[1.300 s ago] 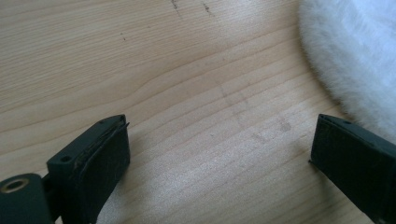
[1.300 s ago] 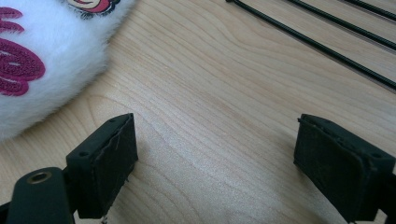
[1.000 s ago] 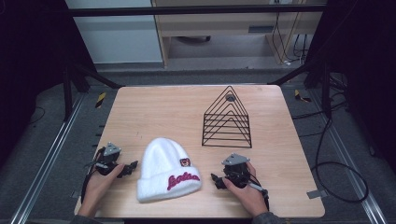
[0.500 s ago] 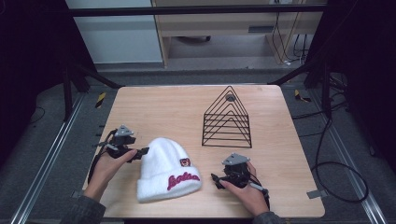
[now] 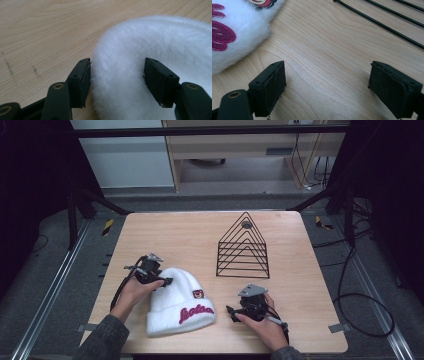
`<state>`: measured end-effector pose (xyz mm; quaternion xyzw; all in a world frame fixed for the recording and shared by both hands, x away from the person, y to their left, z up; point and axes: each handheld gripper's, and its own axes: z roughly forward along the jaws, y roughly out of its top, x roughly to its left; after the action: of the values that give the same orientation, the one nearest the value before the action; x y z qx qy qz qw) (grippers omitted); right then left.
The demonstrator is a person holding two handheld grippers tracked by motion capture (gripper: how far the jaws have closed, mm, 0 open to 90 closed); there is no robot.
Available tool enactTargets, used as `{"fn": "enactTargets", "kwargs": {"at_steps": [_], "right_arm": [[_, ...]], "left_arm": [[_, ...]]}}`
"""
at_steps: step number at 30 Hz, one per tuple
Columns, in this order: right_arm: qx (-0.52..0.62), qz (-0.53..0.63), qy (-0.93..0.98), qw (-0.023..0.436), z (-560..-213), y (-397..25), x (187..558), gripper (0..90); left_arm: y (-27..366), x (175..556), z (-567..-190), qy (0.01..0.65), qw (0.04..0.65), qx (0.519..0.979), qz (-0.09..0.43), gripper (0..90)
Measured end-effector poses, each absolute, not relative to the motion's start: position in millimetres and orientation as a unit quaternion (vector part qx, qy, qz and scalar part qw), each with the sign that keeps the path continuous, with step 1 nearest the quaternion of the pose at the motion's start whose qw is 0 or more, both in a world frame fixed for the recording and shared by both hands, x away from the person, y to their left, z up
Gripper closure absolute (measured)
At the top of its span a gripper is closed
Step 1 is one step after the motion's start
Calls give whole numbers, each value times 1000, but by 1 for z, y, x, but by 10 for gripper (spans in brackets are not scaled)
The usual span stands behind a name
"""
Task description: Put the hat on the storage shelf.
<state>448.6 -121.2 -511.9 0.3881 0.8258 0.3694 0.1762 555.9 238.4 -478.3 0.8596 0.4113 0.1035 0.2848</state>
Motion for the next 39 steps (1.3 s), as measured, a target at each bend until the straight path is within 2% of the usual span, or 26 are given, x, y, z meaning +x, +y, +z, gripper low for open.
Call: {"fn": "enactTargets", "kwargs": {"at_steps": [1, 2, 3, 5, 6, 9, 10, 14, 23, 29, 30, 34, 39], "right_arm": [[388, 369, 826, 176, -512, -121, 449, 141], [388, 369, 826, 176, -512, -121, 449, 141], [388, 369, 826, 176, -512, -121, 449, 141], [388, 369, 826, 176, -512, -121, 449, 141], [388, 369, 826, 176, -512, -121, 449, 142], [387, 370, 825, 179, -512, -121, 449, 147], [387, 370, 825, 179, -512, -121, 449, 147], [388, 370, 825, 180, -512, -121, 449, 149], [390, 369, 825, 177, -512, -122, 447, 138], [392, 380, 820, 169, -511, -127, 445, 135], [390, 390, 817, 168, -508, -129, 443, 191], [381, 401, 814, 178, -498, -130, 441, 245], [358, 430, 807, 190, -469, -127, 437, 322]], "left_arm": [[238, 556, -478, 411, 285, 860, 103, 453], [238, 555, -478, 407, 287, 861, 100, 453], [237, 554, -478, 401, 286, 865, 94, 541], [237, 554, -477, 400, 285, 866, 91, 619], [237, 554, -476, 399, 286, 867, 86, 619], [234, 550, -472, 389, 283, 872, 94, 795], [234, 550, -472, 389, 283, 872, 94, 809], [231, 540, -460, 378, 297, 869, 119, 826], [216, 494, -383, 308, 377, 852, 193, 831], [206, 479, -350, 274, 392, 849, 224, 832], [203, 474, -339, 261, 398, 847, 236, 832], [198, 468, -322, 240, 405, 846, 251, 832], [195, 466, -289, 201, 417, 846, 263, 832]]}}
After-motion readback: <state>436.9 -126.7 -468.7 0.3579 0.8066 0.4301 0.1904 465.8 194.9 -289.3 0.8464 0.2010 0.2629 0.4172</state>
